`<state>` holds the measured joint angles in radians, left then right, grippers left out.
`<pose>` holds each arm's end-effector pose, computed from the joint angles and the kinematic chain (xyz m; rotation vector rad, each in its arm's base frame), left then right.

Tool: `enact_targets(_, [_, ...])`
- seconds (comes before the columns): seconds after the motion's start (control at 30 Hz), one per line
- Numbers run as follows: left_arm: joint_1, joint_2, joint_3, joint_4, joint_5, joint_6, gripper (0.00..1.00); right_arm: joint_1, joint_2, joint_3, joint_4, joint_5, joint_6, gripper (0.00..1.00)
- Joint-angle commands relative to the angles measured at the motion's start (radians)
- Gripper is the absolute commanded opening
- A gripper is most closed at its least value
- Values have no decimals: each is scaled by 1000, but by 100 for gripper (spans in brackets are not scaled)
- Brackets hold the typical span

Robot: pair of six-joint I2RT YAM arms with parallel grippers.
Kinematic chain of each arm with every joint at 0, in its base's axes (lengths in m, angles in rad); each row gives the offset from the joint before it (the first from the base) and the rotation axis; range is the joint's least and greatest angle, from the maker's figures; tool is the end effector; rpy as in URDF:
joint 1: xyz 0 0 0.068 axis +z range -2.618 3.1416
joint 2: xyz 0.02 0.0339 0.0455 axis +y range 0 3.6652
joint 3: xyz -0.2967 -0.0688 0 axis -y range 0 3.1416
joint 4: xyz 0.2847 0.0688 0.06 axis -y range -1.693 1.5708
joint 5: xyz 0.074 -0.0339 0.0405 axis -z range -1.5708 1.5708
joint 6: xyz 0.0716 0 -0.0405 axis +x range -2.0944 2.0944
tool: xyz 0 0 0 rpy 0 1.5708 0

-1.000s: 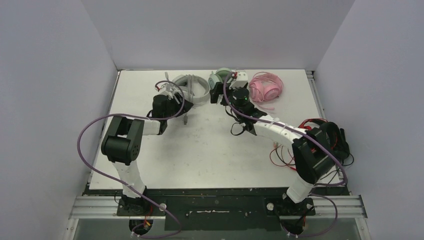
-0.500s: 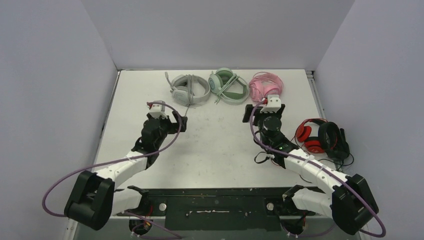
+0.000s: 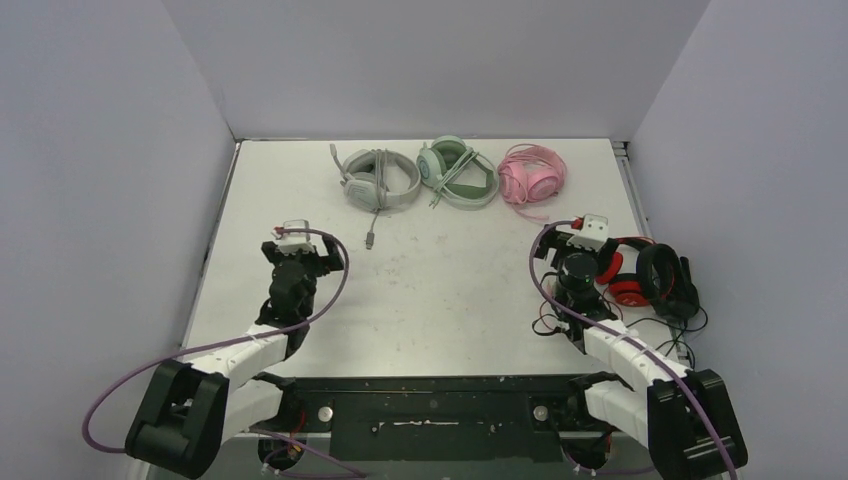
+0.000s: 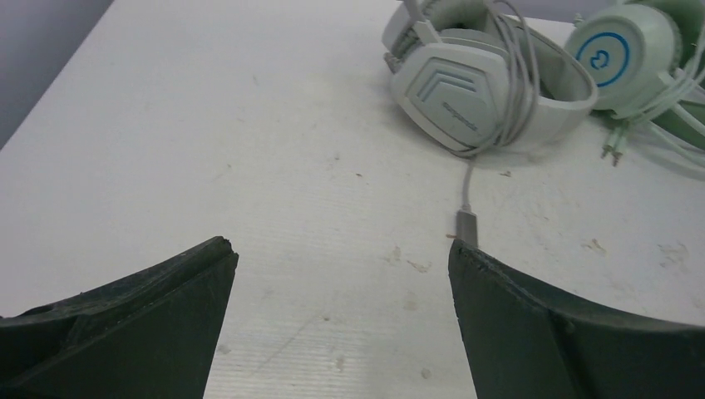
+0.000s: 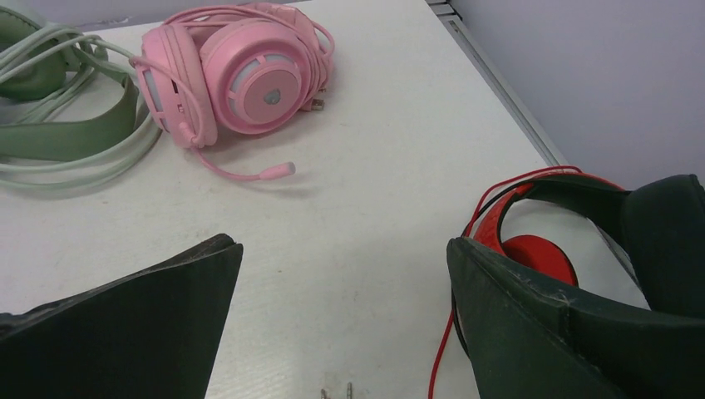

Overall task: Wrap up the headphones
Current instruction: Reset both arms

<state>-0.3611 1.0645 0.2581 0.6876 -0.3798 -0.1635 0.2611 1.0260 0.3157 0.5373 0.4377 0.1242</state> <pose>0.2488 -0.0656 0.1924 -0.1180 1.6775 -0.0739 0.2571 0.0373 0.2032 0.2006 1.7166 -0.0975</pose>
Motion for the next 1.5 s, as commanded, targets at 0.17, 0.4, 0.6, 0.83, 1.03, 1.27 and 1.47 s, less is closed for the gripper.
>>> enact_targets(0.17, [180,175,-13,271,26,5,97,-75,215,-87,410,-5,-81,100])
enact_targets(0.4, [208,227,-8,327,37,70,97,-153,426,-66,576,-82,-105,100])
enact_targets(0.6, [192,187,-42,319,9,85,97,-174,598,-83,746,-92,-96,100])
enact_targets(0.83, [134,244,-107,409,-43,135,97,-178,590,-80,726,-103,-88,100])
enact_targets(1.03, [193,414,-123,615,43,173,97,-178,588,-78,718,-106,-84,100])
enact_targets(1.27, [258,537,-24,549,139,150,97,-180,587,-78,717,-109,-83,100])
enact_targets(1.47, [262,544,-6,512,139,142,97,-180,587,-79,716,-109,-83,100])
